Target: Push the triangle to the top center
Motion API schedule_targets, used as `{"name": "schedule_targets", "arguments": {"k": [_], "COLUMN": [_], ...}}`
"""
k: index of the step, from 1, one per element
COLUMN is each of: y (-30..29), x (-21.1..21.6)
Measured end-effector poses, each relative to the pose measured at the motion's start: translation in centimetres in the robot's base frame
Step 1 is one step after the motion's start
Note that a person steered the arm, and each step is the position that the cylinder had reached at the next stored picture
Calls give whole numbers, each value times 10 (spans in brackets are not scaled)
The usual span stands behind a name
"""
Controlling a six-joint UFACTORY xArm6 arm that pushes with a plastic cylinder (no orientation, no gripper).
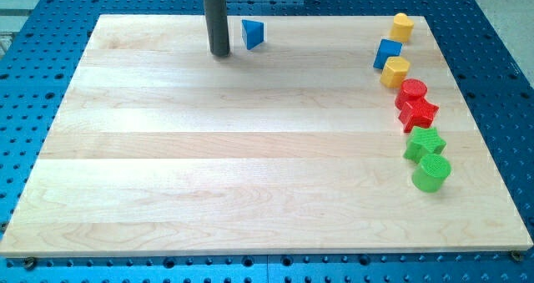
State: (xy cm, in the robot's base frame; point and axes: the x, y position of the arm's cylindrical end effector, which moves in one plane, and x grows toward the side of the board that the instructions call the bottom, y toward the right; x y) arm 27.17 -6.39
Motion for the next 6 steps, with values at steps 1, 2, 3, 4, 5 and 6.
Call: {"name": "schedule_targets", "arguments": {"k": [1,2,3,4,5,6], "y": [45,50,42,42,46,93], "x": [-19,-33,-16,18,19,-7]}}
